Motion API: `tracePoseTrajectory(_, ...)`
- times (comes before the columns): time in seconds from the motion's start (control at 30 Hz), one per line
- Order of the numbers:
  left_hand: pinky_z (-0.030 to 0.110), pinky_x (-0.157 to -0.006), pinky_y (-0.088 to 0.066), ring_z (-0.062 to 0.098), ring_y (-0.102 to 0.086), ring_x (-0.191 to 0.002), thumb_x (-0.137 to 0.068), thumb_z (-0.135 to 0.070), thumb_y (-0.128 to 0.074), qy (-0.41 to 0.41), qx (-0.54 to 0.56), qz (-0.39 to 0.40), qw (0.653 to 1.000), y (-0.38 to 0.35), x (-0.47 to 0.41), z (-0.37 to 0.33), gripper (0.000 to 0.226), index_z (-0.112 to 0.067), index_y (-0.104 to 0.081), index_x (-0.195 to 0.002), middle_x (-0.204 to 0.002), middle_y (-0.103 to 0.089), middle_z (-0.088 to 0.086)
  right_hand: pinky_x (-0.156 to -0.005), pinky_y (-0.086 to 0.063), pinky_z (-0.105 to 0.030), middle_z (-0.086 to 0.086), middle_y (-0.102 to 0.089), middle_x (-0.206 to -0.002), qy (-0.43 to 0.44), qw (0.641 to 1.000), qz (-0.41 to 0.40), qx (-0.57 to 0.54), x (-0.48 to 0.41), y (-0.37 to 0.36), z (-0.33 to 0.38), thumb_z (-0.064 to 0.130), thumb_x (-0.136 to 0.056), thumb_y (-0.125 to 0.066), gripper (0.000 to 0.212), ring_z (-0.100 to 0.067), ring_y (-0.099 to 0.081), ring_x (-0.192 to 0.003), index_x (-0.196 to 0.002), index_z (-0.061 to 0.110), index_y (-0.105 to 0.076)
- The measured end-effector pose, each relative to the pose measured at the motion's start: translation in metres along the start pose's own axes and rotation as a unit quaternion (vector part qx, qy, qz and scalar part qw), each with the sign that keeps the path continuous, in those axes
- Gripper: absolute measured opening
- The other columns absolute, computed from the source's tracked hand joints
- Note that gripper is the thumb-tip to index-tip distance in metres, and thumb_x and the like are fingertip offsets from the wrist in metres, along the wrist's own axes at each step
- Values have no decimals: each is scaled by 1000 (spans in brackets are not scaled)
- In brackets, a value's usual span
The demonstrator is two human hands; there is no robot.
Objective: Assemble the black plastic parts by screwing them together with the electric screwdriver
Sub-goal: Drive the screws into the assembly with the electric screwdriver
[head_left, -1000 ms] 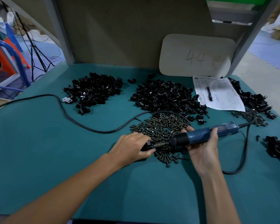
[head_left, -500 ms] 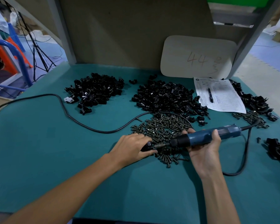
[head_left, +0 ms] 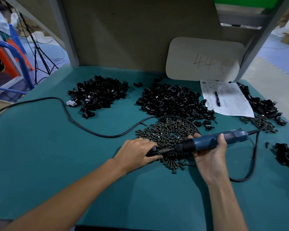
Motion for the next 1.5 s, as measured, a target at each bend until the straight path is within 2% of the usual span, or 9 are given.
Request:
tracePoseTrajectory(0.23, 23, -57, -47, 13, -66, -79, -94, -69, -40, -2, -9, 6, 1000, -1, 0, -1, 60, -19, -71, -108, -87, -70, -8, -87, -61, -37, -7, -77, -102, 2, 1000, 4, 1, 1, -2, 0, 65, -98, -48, 55, -30, -71, -113, -129, 19, -49)
tracePoseTrajectory(0.33, 26, -57, -50, 13, -66, -80, -94, -69, -41, -1, -8, 9, 1000, -1, 0, 0, 60, -19, -71, -109, -88, -70, -7, -89, -61, -38, -7, -77, -103, 1, 1000, 7, 6, 1, -2, -1, 66, -97, -47, 55, -30, -70, -115, -127, 19, -50)
tracePoseTrajectory(0.57, 30, -59, -55, 14, -66, -83, -94, -70, -41, 8, -7, 21, 1000, -4, 0, 2, 61, -19, -70, -111, -91, -70, -7, -84, -62, -36, -8, -77, -103, -2, 1000, 8, 6, 0, -3, -2, 65, -99, -46, 53, -30, -70, -114, -126, 20, -50)
tracePoseTrajectory(0.7, 29, -59, -53, 14, -67, -84, -94, -71, -40, 8, -9, 28, 1000, -6, 0, 2, 60, -20, -69, -110, -91, -71, -7, -86, -61, -37, -11, -72, -111, -3, 1000, 4, 3, 1, -3, -3, 65, -97, -48, 54, -31, -70, -114, -129, 21, -49)
tracePoseTrajectory(1.03, 33, -60, -55, 15, -66, -83, -95, -71, -38, 8, -16, 44, 999, -10, -1, 3, 60, -20, -68, -108, -92, -71, -7, -86, -61, -36, -9, -76, -107, 0, 1000, 1, 5, 1, -2, -3, 71, -86, -55, 68, -31, -70, -116, -132, 21, -49)
tracePoseTrajectory(1.17, 35, -61, -55, 15, -64, -80, -95, -72, -37, 17, -5, 55, 998, -13, 0, 5, 57, -22, -64, -101, -88, -69, -8, -84, -61, -34, -13, -69, -117, 1, 1000, 4, -2, 1, -3, -3, 71, -86, -51, 69, -30, -70, -116, -133, 21, -48)
tracePoseTrajectory(1.4, 35, -61, -54, 15, -62, -79, -96, -72, -35, 12, -11, 59, 998, -17, 1, 6, 56, -22, -61, -98, -88, -67, -8, -88, -61, -38, -14, -67, -120, 0, 1000, -4, 1, 4, -5, -1, 70, -83, -50, 68, -29, -70, -114, -132, 23, -47)
tracePoseTrajectory(1.5, 33, -60, -52, 15, -61, -79, -95, -74, -35, 20, -1, 64, 998, -18, 1, 7, 57, -22, -60, -97, -88, -67, -9, -93, -57, -39, -11, -71, -114, 2, 1000, 1, -10, 4, -6, -1, 68, -89, -48, 62, -29, -70, -115, -129, 20, -47)
Point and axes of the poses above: each hand's wrist, its own x-axis away from the middle knuckle, its own y-axis out of the back of the hand, z = x × y, the point moved 10 cm from there along -x, towards the middle knuckle
